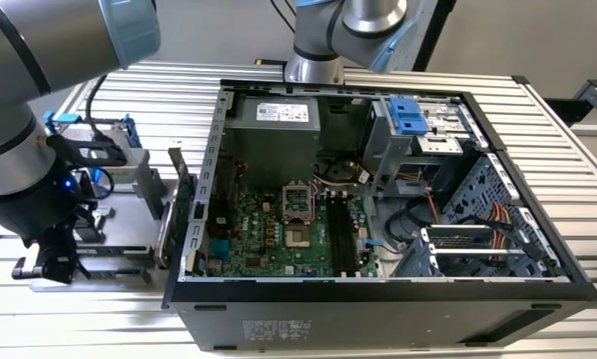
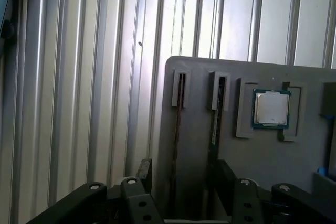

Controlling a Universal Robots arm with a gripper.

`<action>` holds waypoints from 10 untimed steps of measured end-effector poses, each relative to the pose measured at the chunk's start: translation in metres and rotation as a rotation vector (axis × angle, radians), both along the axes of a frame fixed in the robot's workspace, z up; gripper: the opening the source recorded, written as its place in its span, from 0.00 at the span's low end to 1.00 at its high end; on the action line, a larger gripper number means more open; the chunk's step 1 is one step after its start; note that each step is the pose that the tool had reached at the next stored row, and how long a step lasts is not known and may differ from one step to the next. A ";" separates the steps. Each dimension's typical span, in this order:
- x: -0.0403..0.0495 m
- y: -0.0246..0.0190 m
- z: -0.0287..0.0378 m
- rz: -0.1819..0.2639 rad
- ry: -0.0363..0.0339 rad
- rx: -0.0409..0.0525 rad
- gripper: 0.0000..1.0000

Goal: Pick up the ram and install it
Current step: 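Pick up the ram and move it above insertion slot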

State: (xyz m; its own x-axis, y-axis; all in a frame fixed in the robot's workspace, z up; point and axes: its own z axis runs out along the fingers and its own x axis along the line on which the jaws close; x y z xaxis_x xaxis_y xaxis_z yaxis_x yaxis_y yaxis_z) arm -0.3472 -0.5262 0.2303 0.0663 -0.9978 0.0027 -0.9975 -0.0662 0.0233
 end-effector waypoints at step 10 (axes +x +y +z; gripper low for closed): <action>-0.0018 -0.0045 -0.0110 0.000 0.0000 0.0000 1.00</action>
